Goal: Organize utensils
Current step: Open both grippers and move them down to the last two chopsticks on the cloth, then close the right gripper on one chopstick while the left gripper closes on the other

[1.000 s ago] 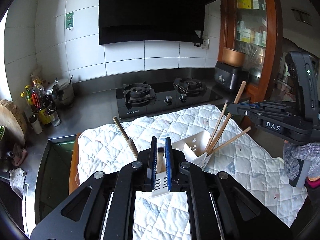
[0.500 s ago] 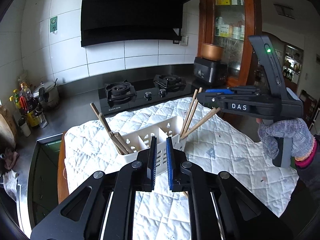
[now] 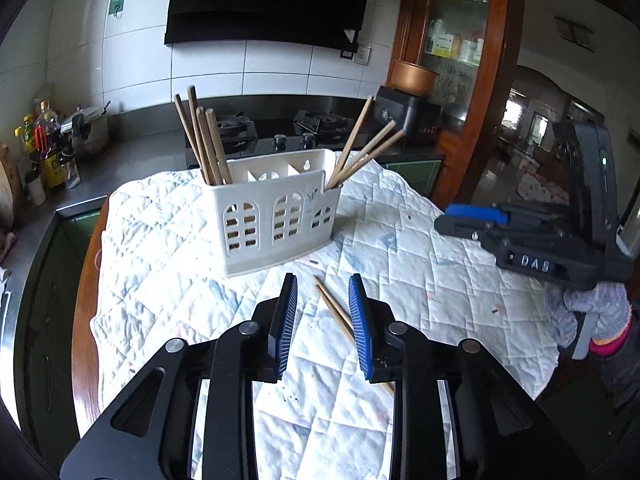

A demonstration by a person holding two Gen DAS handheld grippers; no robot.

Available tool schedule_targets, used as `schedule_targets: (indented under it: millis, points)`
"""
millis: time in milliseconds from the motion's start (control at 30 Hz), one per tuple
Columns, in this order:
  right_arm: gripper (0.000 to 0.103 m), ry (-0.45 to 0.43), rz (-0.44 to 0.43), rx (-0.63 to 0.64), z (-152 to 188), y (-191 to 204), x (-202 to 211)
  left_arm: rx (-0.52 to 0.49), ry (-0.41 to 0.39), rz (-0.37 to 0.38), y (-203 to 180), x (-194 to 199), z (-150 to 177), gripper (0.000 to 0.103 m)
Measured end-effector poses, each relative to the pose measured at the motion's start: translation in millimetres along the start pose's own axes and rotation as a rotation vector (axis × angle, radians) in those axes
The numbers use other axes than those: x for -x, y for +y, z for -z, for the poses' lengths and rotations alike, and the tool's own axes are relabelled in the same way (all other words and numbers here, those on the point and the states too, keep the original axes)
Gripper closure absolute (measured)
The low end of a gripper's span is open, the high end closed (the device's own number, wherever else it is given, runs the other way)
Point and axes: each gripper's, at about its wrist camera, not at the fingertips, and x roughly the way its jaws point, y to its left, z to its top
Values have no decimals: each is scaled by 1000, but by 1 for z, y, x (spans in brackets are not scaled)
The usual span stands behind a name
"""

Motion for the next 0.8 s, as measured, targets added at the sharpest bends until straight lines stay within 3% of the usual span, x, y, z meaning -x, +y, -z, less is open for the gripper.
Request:
schedule_targets:
  millis: [100,333,800]
  points:
    - [75,47,-8,0,37,14,-10,-17,23,-30,-5,-3,21,65]
    - [84,140,-73,-50,99,42,-33,-8,84,-36,-9,-14,59,65]
    - [89,220,-83,-144,129,46,-64,62,144,-37,-8,-29,94,62]
